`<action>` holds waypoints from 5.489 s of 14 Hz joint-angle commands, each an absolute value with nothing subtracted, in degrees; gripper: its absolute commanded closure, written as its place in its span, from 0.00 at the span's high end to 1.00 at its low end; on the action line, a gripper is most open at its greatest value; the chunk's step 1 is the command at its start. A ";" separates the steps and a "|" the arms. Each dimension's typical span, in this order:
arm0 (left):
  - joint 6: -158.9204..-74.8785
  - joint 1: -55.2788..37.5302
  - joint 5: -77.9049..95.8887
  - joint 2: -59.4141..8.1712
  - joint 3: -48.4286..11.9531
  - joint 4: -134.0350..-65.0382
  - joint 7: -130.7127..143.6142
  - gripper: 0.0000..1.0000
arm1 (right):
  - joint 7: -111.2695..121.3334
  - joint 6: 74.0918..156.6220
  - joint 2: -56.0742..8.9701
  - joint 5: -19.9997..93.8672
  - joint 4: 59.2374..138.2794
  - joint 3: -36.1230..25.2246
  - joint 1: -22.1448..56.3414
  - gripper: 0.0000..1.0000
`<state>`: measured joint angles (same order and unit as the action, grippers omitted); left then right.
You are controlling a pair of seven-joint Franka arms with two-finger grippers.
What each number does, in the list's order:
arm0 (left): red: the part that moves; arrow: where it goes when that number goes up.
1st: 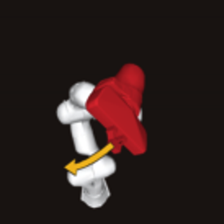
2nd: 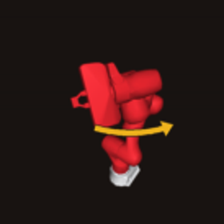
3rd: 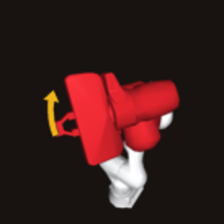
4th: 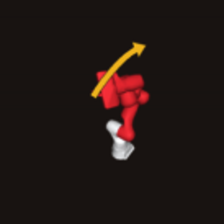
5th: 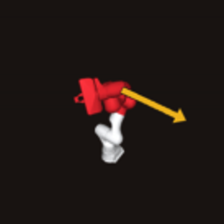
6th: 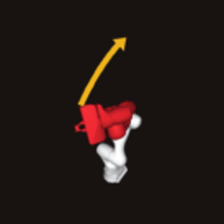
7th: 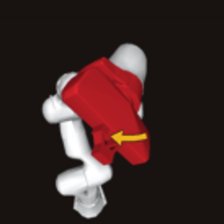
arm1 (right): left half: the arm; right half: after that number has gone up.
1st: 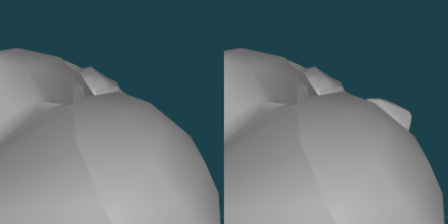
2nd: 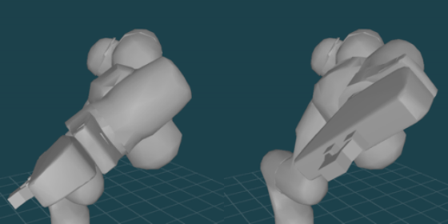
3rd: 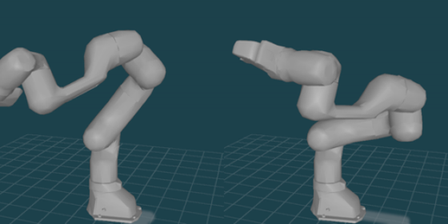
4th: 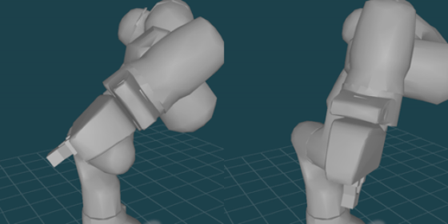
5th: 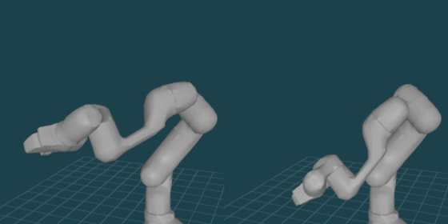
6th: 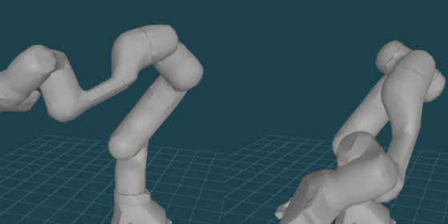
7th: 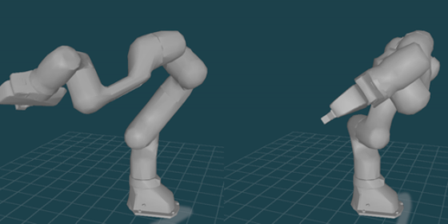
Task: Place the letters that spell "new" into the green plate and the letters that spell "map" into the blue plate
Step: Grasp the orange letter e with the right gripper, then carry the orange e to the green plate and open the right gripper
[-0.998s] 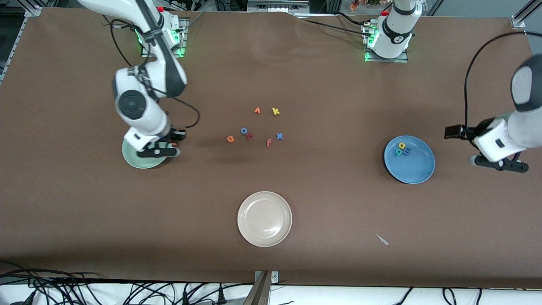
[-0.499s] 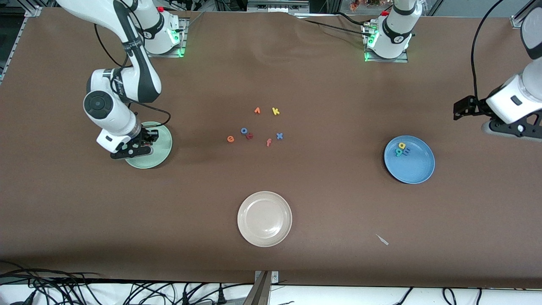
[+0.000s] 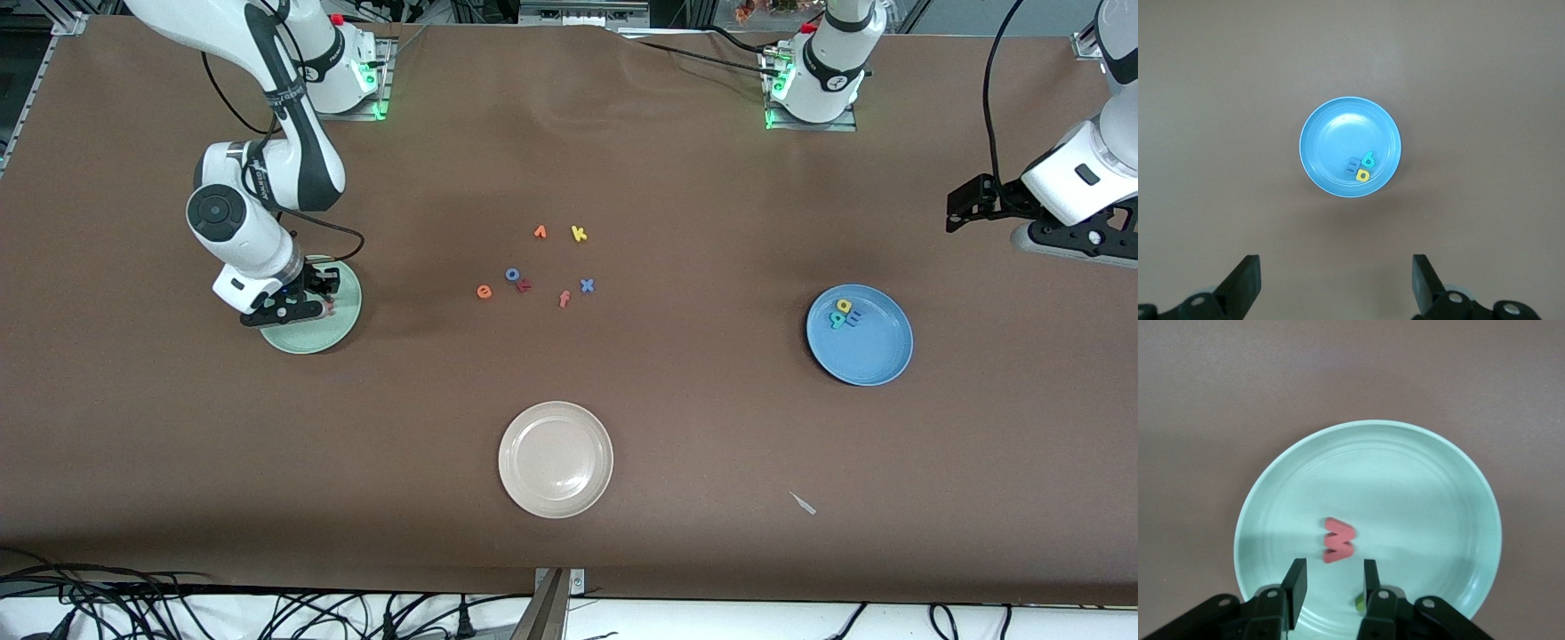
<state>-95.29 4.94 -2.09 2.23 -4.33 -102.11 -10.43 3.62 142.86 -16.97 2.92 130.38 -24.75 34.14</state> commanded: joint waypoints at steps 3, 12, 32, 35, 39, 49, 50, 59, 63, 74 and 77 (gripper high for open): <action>-94.83 5.01 -0.35 2.99 -3.78 -100.38 -11.34 1.00 | 0.36 143.44 -15.56 4.39 131.48 -22.41 34.54 0.49; -94.83 5.36 -0.44 0.97 -3.87 -98.97 -11.42 1.00 | -30.11 145.01 -17.48 4.31 127.53 -8.18 35.59 0.53; -94.75 5.10 -0.44 0.26 -3.96 -97.29 -11.43 1.00 | -52.21 158.29 -31.38 4.04 120.94 -7.21 46.05 0.58; -94.75 5.10 -0.44 0.26 -3.96 -97.38 -11.51 1.00 | -52.12 158.47 -31.73 4.04 120.94 -7.21 46.05 0.37; -94.66 5.01 -0.44 0.18 -3.96 -97.38 -11.51 1.00 | -51.86 158.38 -31.73 3.96 120.94 -7.29 46.05 0.23; -94.66 5.01 -0.53 0.18 -4.04 -97.38 -11.43 1.00 | -48.62 154.27 -29.19 3.34 120.76 -8.96 45.88 0.20; -94.66 5.01 -0.53 0.18 -4.04 -97.38 -11.43 1.00 | -46.43 152.25 -28.05 3.34 120.76 -9.75 45.88 0.20; -94.57 5.01 -0.53 0.09 -4.04 -97.47 -11.51 1.00 | -16.91 132.55 -19.26 3.34 118.38 -22.75 45.79 0.20; -94.57 5.01 -0.53 0.09 -4.04 -97.47 -11.51 1.00 | 0.65 133.15 -16.35 3.34 122.86 -31.53 45.79 0.21; -94.04 4.92 -0.62 -0.26 -4.13 -97.47 -11.51 1.00 | 15.64 146.16 -15.03 3.78 133.68 -40.08 44.91 0.42; -94.04 4.92 -0.62 -0.26 -4.13 -97.47 -11.51 1.00 | 15.73 145.99 -15.03 4.13 133.33 -40.08 44.74 0.46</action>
<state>-95.25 5.08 -2.09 0.26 -4.34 -98.82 -10.46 14.16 145.70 -16.60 3.51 132.68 -39.89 44.97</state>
